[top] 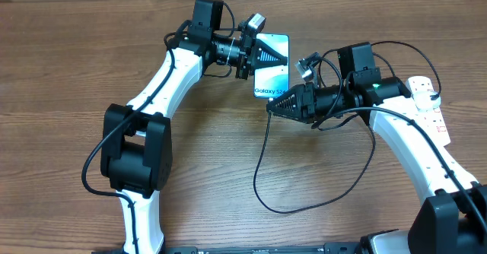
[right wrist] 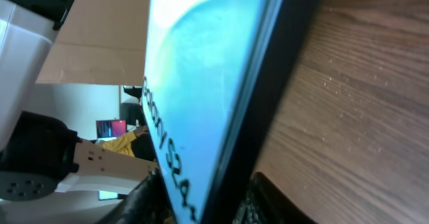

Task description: Plug charger to phone and switch on socket

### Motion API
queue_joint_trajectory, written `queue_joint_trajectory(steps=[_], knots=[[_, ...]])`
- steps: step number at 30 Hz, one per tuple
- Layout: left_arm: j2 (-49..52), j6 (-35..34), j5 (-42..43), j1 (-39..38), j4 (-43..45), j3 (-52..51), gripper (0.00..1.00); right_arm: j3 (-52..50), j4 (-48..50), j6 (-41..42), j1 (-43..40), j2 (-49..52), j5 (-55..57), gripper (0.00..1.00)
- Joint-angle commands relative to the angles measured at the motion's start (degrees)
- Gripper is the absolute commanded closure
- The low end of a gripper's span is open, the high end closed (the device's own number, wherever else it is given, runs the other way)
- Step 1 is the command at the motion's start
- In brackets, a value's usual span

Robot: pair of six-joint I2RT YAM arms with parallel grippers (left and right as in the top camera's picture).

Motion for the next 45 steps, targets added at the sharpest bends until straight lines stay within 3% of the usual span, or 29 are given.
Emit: queue_joint_trajectory(steps=[1, 4, 13, 20, 45], knots=[[-1.7, -0.4, 1.8, 0.2, 0.5, 0.0, 0.96, 1.1, 1.0, 0.5, 0.8, -1.5, 0.1, 0.74], [-1.7, -0.4, 1.9, 0.2, 0.5, 0.0, 0.96, 1.1, 1.9, 1.3, 0.8, -1.5, 0.0, 0.96], [-1.7, 3.0, 2.6, 0.2, 0.5, 0.0, 0.96, 1.1, 3.8, 4.2, 0.8, -1.5, -0.2, 0.96], [-1.7, 10.6, 8.9, 0.2, -0.2, 0.0, 0.96, 1.1, 5.1, 4.9, 0.6, -1.5, -0.4, 0.96], [-1.7, 10.8, 8.9, -1.5, -5.9, 0.0, 0.96, 1.1, 10.8, 8.4, -0.3, -1.1, 1.3, 0.96]])
